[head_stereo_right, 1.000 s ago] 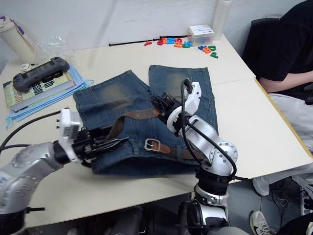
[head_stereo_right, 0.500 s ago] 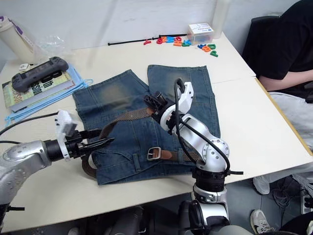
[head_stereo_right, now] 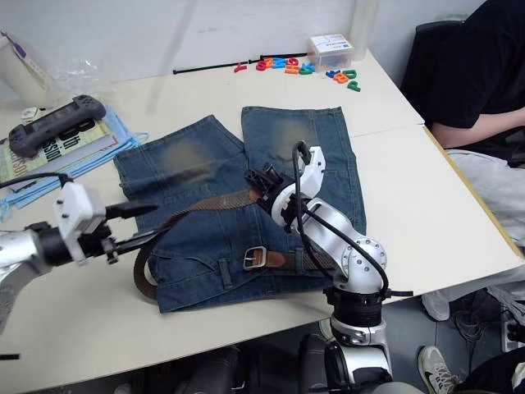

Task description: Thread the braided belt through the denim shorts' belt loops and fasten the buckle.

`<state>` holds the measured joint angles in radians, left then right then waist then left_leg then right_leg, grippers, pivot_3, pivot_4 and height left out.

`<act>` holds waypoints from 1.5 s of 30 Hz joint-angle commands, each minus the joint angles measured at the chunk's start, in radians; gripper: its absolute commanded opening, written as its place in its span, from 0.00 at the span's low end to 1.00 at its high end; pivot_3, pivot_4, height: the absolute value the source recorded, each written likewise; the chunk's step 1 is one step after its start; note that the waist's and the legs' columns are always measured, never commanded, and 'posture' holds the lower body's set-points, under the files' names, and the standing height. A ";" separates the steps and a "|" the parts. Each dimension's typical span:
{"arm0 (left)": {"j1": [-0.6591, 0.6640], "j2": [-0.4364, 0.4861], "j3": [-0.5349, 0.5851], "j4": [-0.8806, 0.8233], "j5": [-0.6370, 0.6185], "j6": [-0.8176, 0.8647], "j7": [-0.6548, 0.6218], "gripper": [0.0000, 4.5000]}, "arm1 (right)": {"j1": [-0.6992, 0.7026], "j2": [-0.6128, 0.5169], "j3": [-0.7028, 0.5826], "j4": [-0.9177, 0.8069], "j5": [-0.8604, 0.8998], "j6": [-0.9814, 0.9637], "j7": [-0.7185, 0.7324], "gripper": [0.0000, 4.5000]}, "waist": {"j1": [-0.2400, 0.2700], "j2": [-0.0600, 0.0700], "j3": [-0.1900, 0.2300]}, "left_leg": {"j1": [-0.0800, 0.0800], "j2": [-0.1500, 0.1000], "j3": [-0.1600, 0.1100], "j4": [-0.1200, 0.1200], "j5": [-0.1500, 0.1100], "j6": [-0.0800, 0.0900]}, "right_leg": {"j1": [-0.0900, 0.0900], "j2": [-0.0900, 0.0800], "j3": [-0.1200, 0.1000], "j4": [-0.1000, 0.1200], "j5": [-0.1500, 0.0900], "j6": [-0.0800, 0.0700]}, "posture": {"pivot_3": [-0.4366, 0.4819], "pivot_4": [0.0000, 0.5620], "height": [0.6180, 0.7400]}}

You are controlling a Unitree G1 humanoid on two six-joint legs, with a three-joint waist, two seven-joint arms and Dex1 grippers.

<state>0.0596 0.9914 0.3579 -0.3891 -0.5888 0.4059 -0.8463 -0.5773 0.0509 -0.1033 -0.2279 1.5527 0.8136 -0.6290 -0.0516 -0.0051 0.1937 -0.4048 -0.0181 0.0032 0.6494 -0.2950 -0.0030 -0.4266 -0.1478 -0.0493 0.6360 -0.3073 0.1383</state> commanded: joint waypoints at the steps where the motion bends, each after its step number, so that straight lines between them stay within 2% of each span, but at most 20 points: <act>1: 0.033 0.013 0.075 -0.011 -0.038 0.034 -0.066 0.60 | -0.032 -0.001 0.008 0.005 0.000 -0.016 0.035 0.00 | 0.000 0.000 0.000 | 0.000 0.000 0.000 0.000 0.000 0.000 | 0.000 0.000 0.000 0.000 0.000 0.000 | 0.48 0.27 0.79; 4: 0.044 -0.004 0.100 -0.021 -0.027 0.051 -0.051 0.60 | -0.048 -0.011 0.010 0.033 -0.019 -0.015 0.059 0.00 | 0.002 0.000 0.000 | 0.000 0.000 0.000 0.002 0.000 0.001 | 0.000 -0.001 0.000 0.001 0.000 0.000 | 0.48 0.27 0.79; 7: 0.017 -0.029 0.125 -0.050 -0.102 0.133 -0.013 0.60 | -0.062 -0.022 0.021 0.054 -0.041 -0.001 0.082 0.00 | 0.001 0.000 0.000 | 0.000 0.000 0.000 0.002 0.000 0.001 | 0.000 -0.001 0.000 0.001 0.000 0.000 | 0.48 0.27 0.79; 11: -0.081 -0.092 0.154 -0.075 -0.327 0.321 0.119 0.60 | -0.059 -0.061 0.026 0.064 -0.051 0.032 0.110 0.00 | 0.005 -0.001 -0.001 | -0.001 0.000 -0.001 0.003 0.000 0.001 | 0.000 -0.001 0.000 0.002 0.000 0.000 | 0.48 0.27 0.79; 14: -0.125 -0.107 0.176 -0.073 -0.459 0.421 0.175 0.60 | -0.051 -0.104 0.010 0.074 -0.050 0.058 0.130 0.00 | 0.005 -0.001 -0.001 | -0.001 0.000 -0.001 0.004 0.000 0.001 | 0.000 -0.001 0.000 0.003 0.000 0.000 | 0.48 0.27 0.79; 15: -0.136 -0.103 0.192 -0.062 -0.523 0.458 0.185 0.60 | -0.048 -0.113 0.009 0.072 -0.053 0.064 0.135 0.00 | 0.004 -0.001 -0.001 | -0.001 0.000 -0.001 0.004 0.000 0.001 | 0.000 -0.001 0.000 0.003 0.000 0.000 | 0.48 0.27 0.79; 19: -0.173 -0.089 0.187 -0.024 -0.958 0.594 0.309 0.60 | -0.050 -0.180 -0.006 0.090 -0.078 0.088 0.180 0.00 | -0.001 -0.001 -0.001 | -0.001 0.000 -0.001 0.004 0.000 0.001 | 0.000 -0.001 0.000 0.003 0.000 0.000 | 0.48 0.27 0.79; 22: -0.091 -0.079 0.125 -0.072 -1.237 0.607 0.400 0.60 | -0.068 -0.200 -0.007 0.103 -0.101 0.094 0.199 0.00 | -0.006 -0.001 -0.001 | 0.000 0.000 0.000 0.006 0.000 0.001 | 0.001 -0.001 0.002 0.003 0.000 0.000 | 0.48 0.27 0.79; 24: -0.038 -0.115 0.056 -0.114 -1.346 0.551 0.515 0.60 | -0.082 -0.202 0.003 0.118 -0.131 0.095 0.214 0.00 | -0.006 -0.001 -0.001 | 0.000 0.000 0.000 0.005 0.000 0.001 | 0.001 -0.001 0.003 0.003 0.000 0.000 | 0.48 0.27 0.79; 28: 0.025 -0.267 -0.130 -0.209 -1.383 0.409 0.767 0.60 | -0.121 -0.171 0.018 0.128 -0.175 0.089 0.225 0.00 | 0.000 -0.002 -0.001 | 0.000 0.000 0.001 0.008 -0.001 0.002 | 0.001 -0.002 0.004 0.006 0.000 0.000 | 0.48 0.27 0.79; 30: 0.046 -0.304 -0.168 -0.234 -1.383 0.365 0.858 0.60 | -0.132 -0.150 0.018 0.128 -0.191 0.084 0.223 0.00 | 0.004 -0.003 -0.001 | -0.001 -0.001 0.001 0.010 -0.001 0.002 | 0.000 -0.002 0.004 0.008 0.000 0.000 | 0.48 0.27 0.79; 33: 0.070 -0.379 -0.224 -0.236 -1.383 0.273 1.063 0.60 | -0.142 -0.110 0.021 0.135 -0.226 0.071 0.222 0.00 | 0.012 -0.003 -0.002 | 0.000 -0.001 0.001 0.012 -0.002 0.003 | 0.000 -0.001 0.005 0.010 0.000 0.000 | 0.48 0.27 0.79; 37: -0.002 -0.569 -0.250 -0.255 -1.383 0.111 1.289 0.60 | -0.129 -0.067 0.034 0.111 -0.267 0.074 0.222 0.00 | 0.026 -0.004 -0.002 | -0.001 -0.001 0.002 0.015 -0.003 0.004 | 0.000 -0.001 0.007 0.011 0.001 0.001 | 0.48 0.27 0.79; 39: -0.046 -0.632 -0.240 -0.249 -1.383 0.065 1.357 0.60 | -0.121 -0.052 0.039 0.106 -0.286 0.079 0.224 0.00 | 0.030 -0.005 -0.003 | -0.001 -0.002 0.002 0.016 -0.003 0.004 | 0.000 -0.001 0.007 0.011 0.001 0.002 | 0.48 0.27 0.79; 45: -0.092 -0.705 -0.225 -0.251 -1.383 0.033 1.434 0.60 | -0.101 -0.027 0.041 0.096 -0.313 0.095 0.236 0.00 | 0.026 -0.008 -0.005 | -0.001 -0.003 0.002 0.016 -0.003 0.004 | 0.000 -0.001 0.007 0.010 0.001 0.002 | 0.48 0.27 0.79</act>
<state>-0.0294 0.3015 0.1195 -0.6095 -1.9600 0.4571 0.5556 -0.6797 0.0133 -0.0590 -0.0800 1.2364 0.9030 -0.4081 -0.0259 -0.0132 0.1890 -0.4060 -0.0208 0.0053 0.6654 -0.2976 0.0012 -0.4261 -0.1486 -0.0419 0.6457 -0.3062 0.1403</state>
